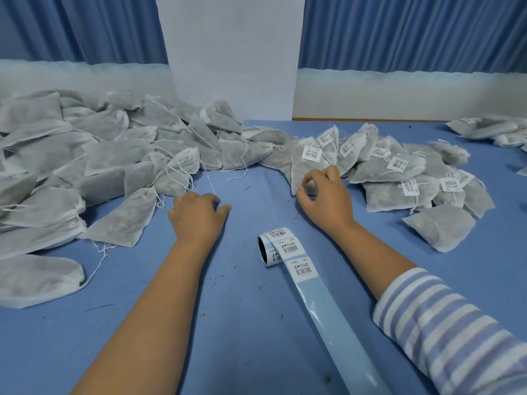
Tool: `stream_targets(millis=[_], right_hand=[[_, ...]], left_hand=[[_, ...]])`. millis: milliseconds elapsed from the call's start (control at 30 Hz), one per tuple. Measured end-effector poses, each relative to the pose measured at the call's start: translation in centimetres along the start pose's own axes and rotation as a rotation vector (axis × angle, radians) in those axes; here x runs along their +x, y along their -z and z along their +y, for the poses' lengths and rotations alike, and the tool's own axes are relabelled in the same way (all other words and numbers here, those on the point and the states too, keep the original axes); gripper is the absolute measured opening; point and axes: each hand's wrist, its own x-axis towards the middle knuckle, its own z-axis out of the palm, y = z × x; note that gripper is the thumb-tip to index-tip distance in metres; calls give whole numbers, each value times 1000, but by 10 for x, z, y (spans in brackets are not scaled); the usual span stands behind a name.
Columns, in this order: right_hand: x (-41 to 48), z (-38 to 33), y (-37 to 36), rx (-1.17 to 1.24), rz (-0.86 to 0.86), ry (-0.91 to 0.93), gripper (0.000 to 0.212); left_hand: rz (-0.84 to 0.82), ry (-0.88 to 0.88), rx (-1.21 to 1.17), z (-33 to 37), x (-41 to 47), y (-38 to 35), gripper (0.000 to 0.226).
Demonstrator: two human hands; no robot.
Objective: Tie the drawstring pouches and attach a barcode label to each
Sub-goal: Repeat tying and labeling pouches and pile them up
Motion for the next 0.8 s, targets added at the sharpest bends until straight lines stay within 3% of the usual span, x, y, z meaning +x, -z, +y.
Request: stream_targets(millis=[167,367,600,800], right_hand=[[-6,-9,0,36,-105,85,10],[-6,-7,-1,30,-185,120,12],[-5,-11,2,188,-203,100,11],[2,-41,11,588,-369,105,43]], left_hand=[[69,23,-32,2,-1,1,25],[38,20,-93,1,2,0,28],[49,-308,-509,29,-10,21,13],[19,-480,-707,51,-29,36,8]])
